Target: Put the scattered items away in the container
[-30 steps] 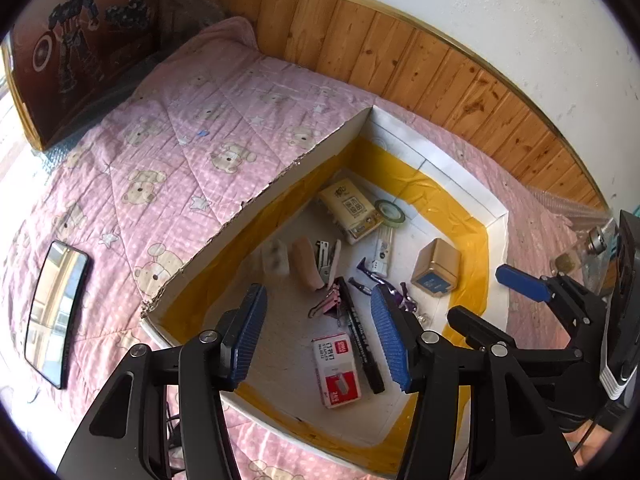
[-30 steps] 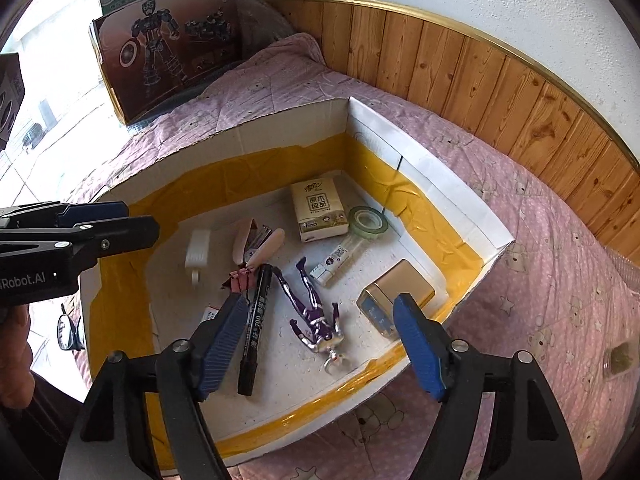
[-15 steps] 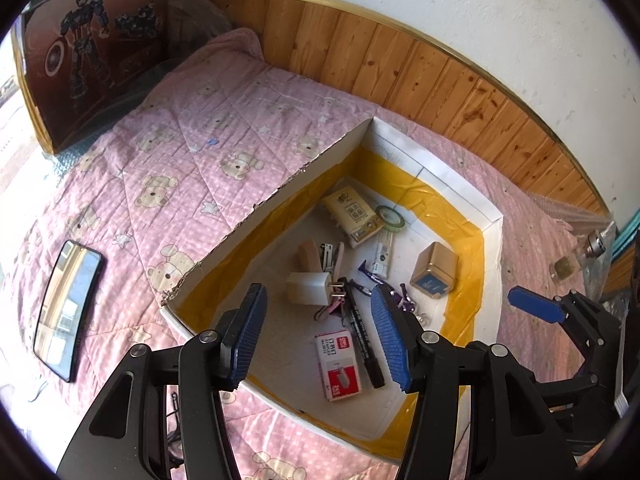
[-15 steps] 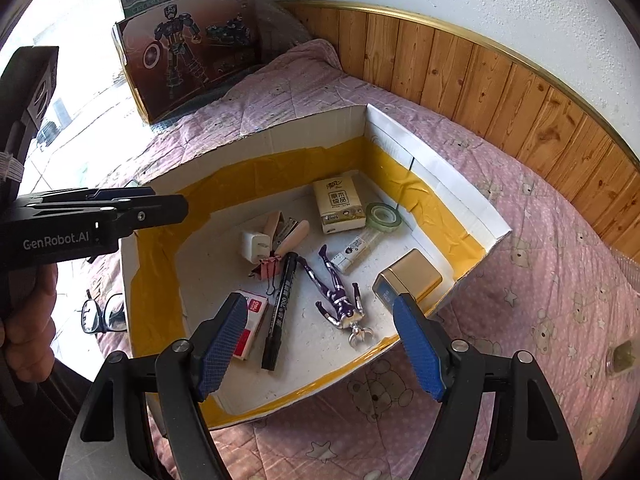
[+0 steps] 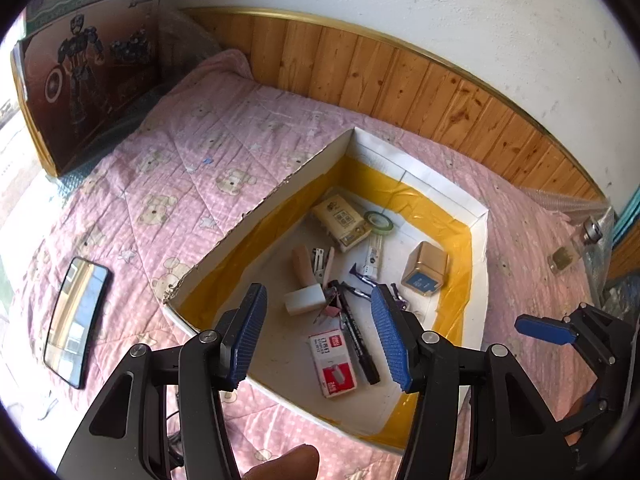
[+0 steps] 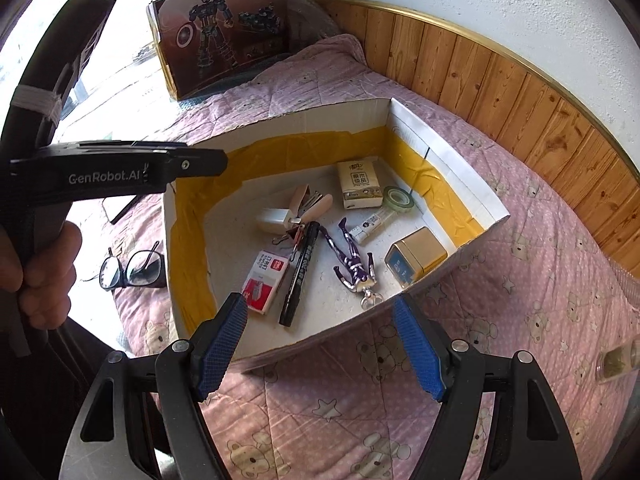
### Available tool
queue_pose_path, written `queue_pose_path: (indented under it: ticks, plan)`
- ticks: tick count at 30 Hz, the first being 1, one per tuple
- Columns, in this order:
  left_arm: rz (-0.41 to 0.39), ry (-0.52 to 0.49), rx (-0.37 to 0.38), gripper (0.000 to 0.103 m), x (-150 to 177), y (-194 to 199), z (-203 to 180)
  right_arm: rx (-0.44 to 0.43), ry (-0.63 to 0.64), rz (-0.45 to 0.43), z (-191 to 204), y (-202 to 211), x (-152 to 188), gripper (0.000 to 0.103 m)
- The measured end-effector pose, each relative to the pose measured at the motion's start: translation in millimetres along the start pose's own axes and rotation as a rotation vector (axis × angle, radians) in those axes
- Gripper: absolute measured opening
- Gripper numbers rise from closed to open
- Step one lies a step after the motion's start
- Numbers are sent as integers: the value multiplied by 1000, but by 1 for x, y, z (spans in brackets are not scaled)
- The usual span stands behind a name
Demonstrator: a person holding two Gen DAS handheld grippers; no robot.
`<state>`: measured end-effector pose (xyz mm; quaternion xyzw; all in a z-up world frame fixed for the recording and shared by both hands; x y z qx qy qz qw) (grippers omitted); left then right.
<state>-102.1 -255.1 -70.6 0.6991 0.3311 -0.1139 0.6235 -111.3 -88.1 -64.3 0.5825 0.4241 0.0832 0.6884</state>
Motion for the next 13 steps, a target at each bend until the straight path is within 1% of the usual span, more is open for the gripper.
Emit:
queue_pose_path:
  ticks: [2,7,13]
  plan:
    - [-13,-13,-2,65,0,2,-4,7,24,15,2,1,6,76]
    - [-34,-27,15,66,0,7,-9,19,39,42,2,0,17,76]
    - [-50,-62,12,66,1,13,-16,18,31,51,3,-1,22,76]
Point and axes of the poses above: each gripper's, at about its wrist camera, not at the fingertips, and y roughly against the way its jaws point, z to its left, x to its underside, the point moved 7 cm from there along -y, roughly the way its jaws point, and after that the axes turned 2 degrees about z, right-handed, at the moved point
